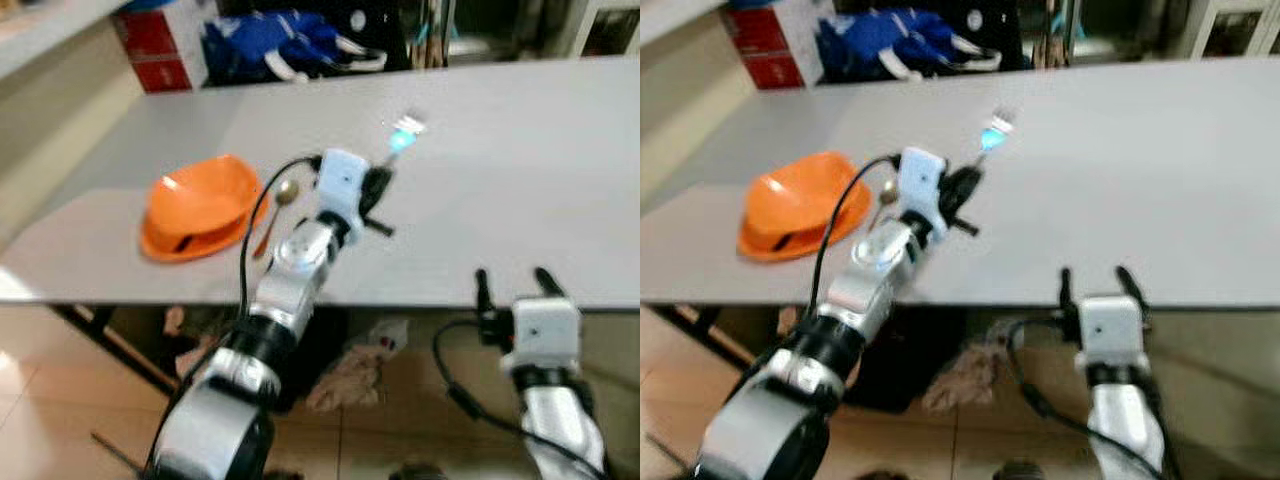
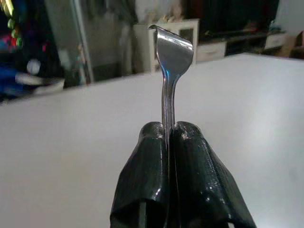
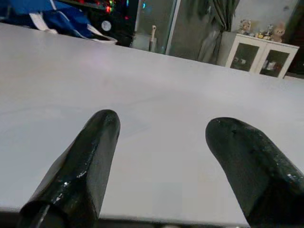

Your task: Setting the table

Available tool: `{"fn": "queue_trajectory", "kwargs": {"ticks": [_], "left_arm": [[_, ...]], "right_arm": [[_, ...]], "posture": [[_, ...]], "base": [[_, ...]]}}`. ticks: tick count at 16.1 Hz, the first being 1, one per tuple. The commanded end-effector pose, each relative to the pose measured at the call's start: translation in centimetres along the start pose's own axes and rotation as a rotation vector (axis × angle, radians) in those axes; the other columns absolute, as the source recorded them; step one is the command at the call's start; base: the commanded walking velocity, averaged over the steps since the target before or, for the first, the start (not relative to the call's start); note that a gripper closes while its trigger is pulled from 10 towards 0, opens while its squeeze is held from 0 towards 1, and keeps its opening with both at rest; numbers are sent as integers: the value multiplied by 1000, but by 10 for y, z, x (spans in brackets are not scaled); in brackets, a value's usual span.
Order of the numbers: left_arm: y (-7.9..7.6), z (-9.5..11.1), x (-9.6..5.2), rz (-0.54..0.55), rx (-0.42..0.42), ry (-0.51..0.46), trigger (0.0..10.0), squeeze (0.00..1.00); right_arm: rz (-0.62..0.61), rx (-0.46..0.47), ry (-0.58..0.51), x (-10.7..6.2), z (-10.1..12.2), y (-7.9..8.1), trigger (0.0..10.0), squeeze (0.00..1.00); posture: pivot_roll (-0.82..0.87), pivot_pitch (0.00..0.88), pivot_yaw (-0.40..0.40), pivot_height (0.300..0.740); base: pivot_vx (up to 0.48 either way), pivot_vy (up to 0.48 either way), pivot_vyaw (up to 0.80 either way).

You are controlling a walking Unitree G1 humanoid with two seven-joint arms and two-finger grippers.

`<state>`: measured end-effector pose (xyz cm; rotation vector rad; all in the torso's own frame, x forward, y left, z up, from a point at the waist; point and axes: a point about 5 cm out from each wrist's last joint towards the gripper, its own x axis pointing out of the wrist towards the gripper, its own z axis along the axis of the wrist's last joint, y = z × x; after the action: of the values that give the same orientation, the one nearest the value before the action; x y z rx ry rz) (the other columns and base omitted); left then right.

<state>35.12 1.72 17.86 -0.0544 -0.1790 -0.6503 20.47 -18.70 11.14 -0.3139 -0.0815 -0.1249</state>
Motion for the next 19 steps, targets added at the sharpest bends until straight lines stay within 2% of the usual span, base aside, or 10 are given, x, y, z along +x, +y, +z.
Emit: {"fn": "queue_trajectory", "kwargs": {"ticks": [1,4,5,7,9,11,12,14,16,19], "left_arm": [[10,-4,-10,45,-2,19,0,0],[30,-17,-26,104,76,69,0,0],[36,-21,-34,138,66,75,0,0],[47,-30,-72,176,93,74,0,0],[42,-19,-96,150,110,35,0,0],[22,-1,-109,45,136,-17,0,0],[23,-8,-121,55,145,19,0,0],[26,-14,-126,60,174,54,0,0],[26,-16,-121,83,141,75,0,0],[26,-16,-110,113,136,77,0,0]], "right_arm": [[28,25,-24,4,5,10,10000,0],[32,27,-29,7,6,11,10000,0],[29,27,-30,7,5,10,10000,0],[6,25,-30,6,6,5,10000,0],[-3,23,-26,3,4,2,10000,0],[5,17,-24,3,3,1,10000,0],[4,18,-29,5,4,1,10000,0],[1,22,-33,7,5,1,10000,0],[7,27,-40,9,6,5,10000,0],[-1,26,-44,10,7,3,10000,0]], "posture": [[-128,0,132,710],[-126,0,134,710],[-130,0,138,710],[-131,0,143,710],[-117,0,134,710],[-104,0,129,710],[-98,0,128,710],[-93,0,126,710],[-96,0,130,710],[-110,0,129,710]], "base": [[0,0,0],[0,0,0],[0,0,0],[0,0,0],[0,0,0],[0,0,0],[0,0,0],[0,0,0],[0,0,0],[0,0,0]]}}
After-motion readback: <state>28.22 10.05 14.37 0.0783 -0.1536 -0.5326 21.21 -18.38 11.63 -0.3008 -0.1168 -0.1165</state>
